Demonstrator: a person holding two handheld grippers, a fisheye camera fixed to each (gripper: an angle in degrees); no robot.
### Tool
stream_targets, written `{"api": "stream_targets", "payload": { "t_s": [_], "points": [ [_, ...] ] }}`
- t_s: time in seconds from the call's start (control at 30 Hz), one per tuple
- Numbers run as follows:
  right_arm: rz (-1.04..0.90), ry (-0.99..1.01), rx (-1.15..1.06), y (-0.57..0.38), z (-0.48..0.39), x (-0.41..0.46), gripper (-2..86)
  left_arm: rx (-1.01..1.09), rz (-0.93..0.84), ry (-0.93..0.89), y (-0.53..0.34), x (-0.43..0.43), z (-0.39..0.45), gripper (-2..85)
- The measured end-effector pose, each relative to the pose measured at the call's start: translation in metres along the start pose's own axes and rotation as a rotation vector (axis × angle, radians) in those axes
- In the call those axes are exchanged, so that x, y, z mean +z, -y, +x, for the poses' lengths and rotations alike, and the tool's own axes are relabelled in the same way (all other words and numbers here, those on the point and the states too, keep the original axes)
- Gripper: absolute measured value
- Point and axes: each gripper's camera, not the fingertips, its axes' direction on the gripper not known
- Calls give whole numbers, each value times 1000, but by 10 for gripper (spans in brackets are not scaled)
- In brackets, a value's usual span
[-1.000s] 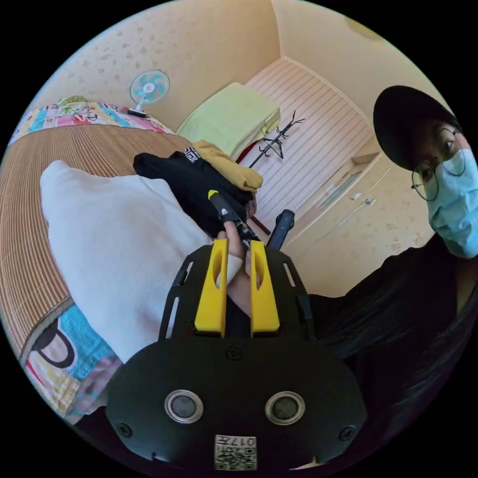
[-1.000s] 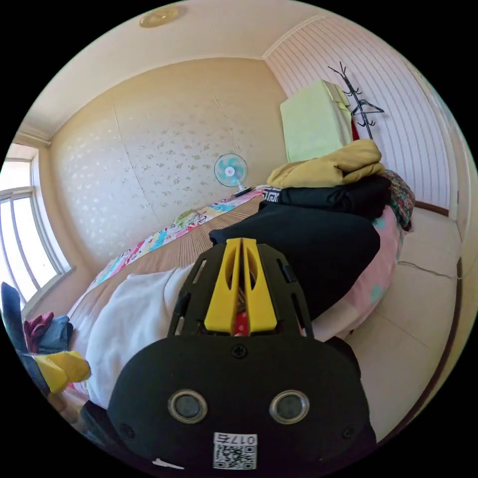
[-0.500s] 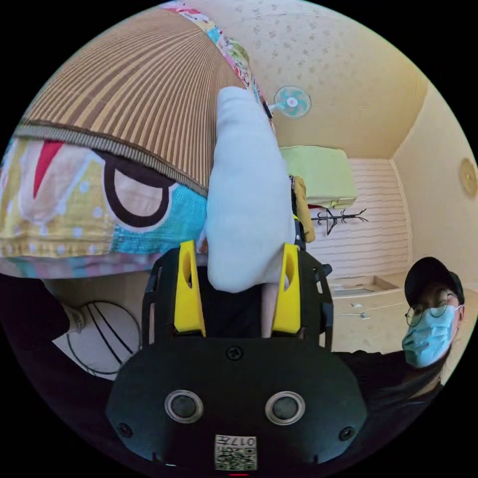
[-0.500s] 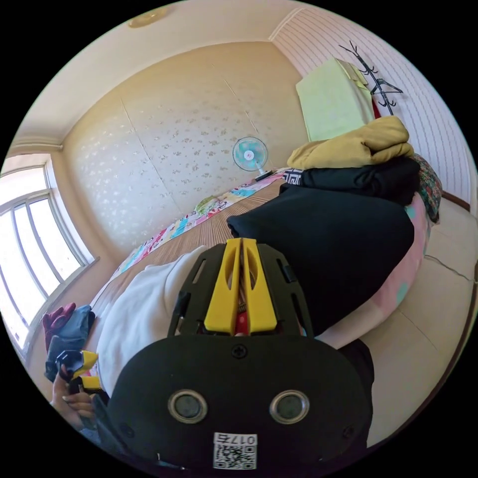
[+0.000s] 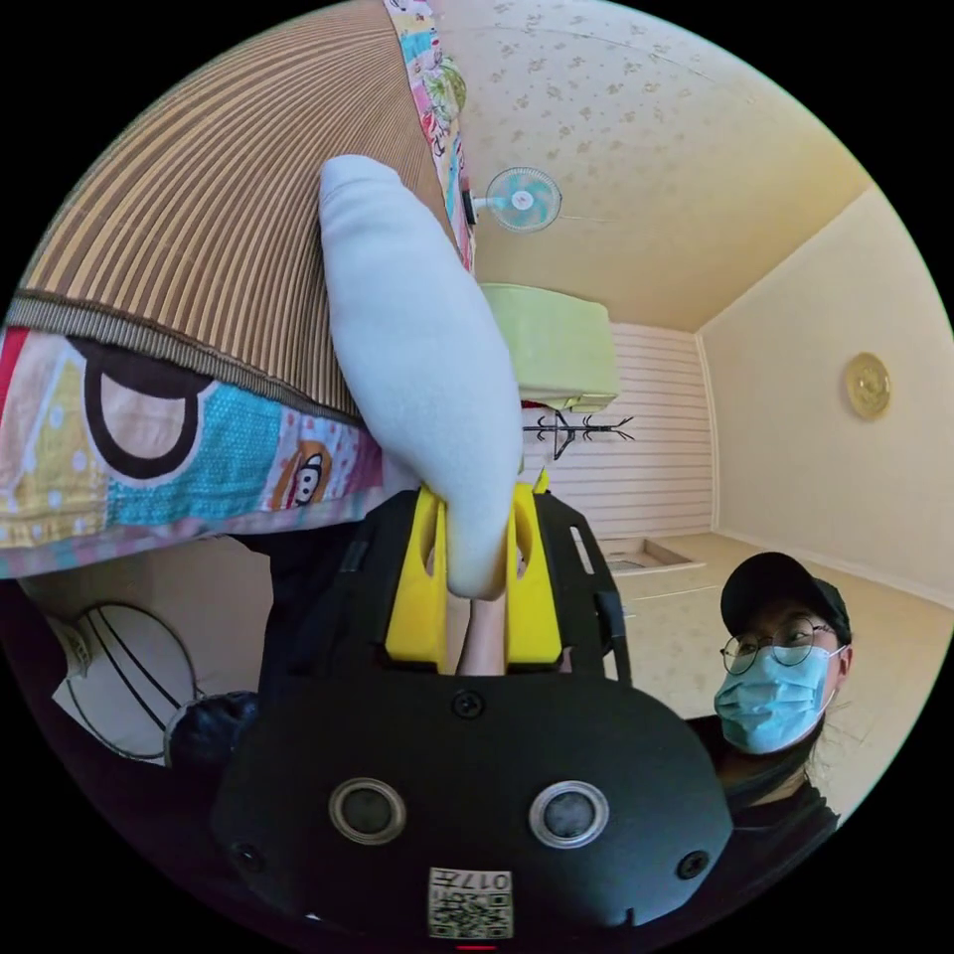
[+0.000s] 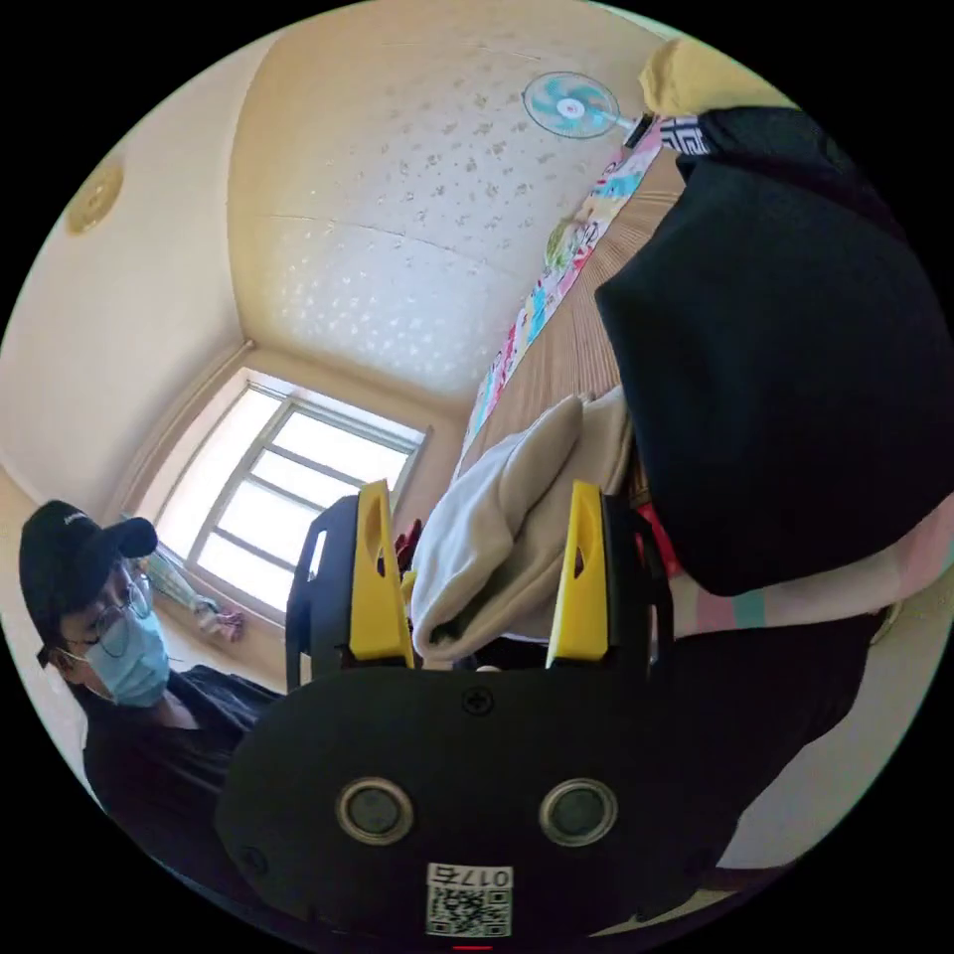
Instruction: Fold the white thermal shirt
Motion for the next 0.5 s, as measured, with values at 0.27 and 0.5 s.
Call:
{"api": "stream_targets", "payload": {
  "t_s": [0.27,0.5],
  "points": [
    [-268,-34,290,6,51,-57,221,31,-9,4,-10,-68,56,85],
    [-393,672,426,-3,108,-23,136,72,79,6,-31,-164,84,84]
  ]
}}
